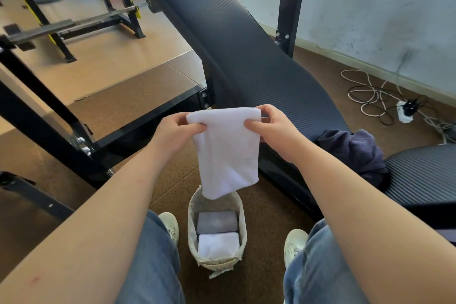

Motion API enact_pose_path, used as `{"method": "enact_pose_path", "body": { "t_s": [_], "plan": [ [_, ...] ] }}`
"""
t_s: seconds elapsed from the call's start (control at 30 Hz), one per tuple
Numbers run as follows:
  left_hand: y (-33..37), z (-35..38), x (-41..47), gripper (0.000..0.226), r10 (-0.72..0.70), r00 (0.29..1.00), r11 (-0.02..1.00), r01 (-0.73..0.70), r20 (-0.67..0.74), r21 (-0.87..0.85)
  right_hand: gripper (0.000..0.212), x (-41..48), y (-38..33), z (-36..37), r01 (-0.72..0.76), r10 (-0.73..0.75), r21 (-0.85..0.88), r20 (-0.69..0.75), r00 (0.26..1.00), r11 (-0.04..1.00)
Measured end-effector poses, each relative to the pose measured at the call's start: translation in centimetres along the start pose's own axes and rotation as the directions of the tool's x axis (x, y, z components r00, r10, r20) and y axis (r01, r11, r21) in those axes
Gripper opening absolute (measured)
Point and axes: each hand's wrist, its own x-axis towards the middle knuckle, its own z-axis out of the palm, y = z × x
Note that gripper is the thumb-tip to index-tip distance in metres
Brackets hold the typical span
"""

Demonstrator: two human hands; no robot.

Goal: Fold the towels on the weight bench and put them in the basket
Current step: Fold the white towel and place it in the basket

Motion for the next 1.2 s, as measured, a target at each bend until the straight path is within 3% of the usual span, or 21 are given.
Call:
{"method": "enact_pose_path", "body": {
  "t_s": [0.1, 0.2, 0.3, 0.4, 0.5, 0.63, 0.77, 0.83, 1.0, 1.2],
  "plan": [
    [-0.1, 0.1, 0.1, 0.023, 0.013, 1.0, 1.0, -0.013, -0.005, 0.002, 0.033, -0.1, 0.1, -0.1, -0.022, 0.026, 0.096, -0.041, 0.999, 0.995],
    [-0.2, 0.1, -0.1, 0.039, -0.022, 1.0, 0.999, 0.021, -0.006, -0.046, 0.026, -0.2, 0.3, 0.2, -0.021, 0.026, 0.089, -0.056, 0.998, 0.996],
    [-0.3, 0.1, -0.2, 0.045, -0.056, 0.998, 0.996, 0.054, -0.022, -0.065, 0.02, -0.5, 0.2, 0.1, 0.011, -0.015, 0.089, 0.04, 0.999, 0.996],
    [-0.6, -0.2, -0.3, 0.03, -0.049, 0.998, 0.997, 0.046, -0.044, -0.07, 0.036, -1.0, -0.1, -0.1, 0.035, -0.052, 0.1, 0.175, 0.983, 0.994],
    [-0.3, -0.2, -0.5, 0.007, 0.007, 0.999, 0.999, -0.01, -0.05, -0.05, 0.029, -1.1, -0.1, 0.1, 0.083, -0.087, 0.037, 0.129, 0.988, 0.996],
    [-0.1, -0.2, -0.6, 0.022, 0.041, 0.999, 0.999, -0.041, 0.018, -0.03, 0.021, -1.0, -0.2, 0.4, 0.083, -0.084, 0.028, 0.048, 0.995, 0.996],
    [0.3, -0.2, -1.1, 0.065, 0.062, 0.99, 0.985, -0.081, 0.124, 0.153, 0.057, -1.2, -0.3, 0.2, 0.063, -0.058, -0.046, 0.115, 0.992, 0.997],
    [0.4, 0.0, -1.3, 0.072, 0.106, 0.985, 0.949, -0.141, 0.138, 0.281, 0.066, -1.2, -0.2, 0.3, 0.066, -0.054, -0.131, 0.092, 0.994, 0.989],
    [0.0, 0.4, -1.3, 0.067, 0.211, 0.97, 0.901, -0.242, 0.125, 0.361, 0.06, -0.9, 0.1, -0.1, 0.092, -0.085, -0.173, 0.045, 0.995, 0.981],
    [-0.5, 0.7, -1.2, 0.05, 0.25, 0.965, 0.883, -0.261, 0.08, 0.389, 0.05, -0.7, 0.4, -0.2, 0.151, -0.145, -0.266, 0.043, 0.989, 0.952]
  ]
}}
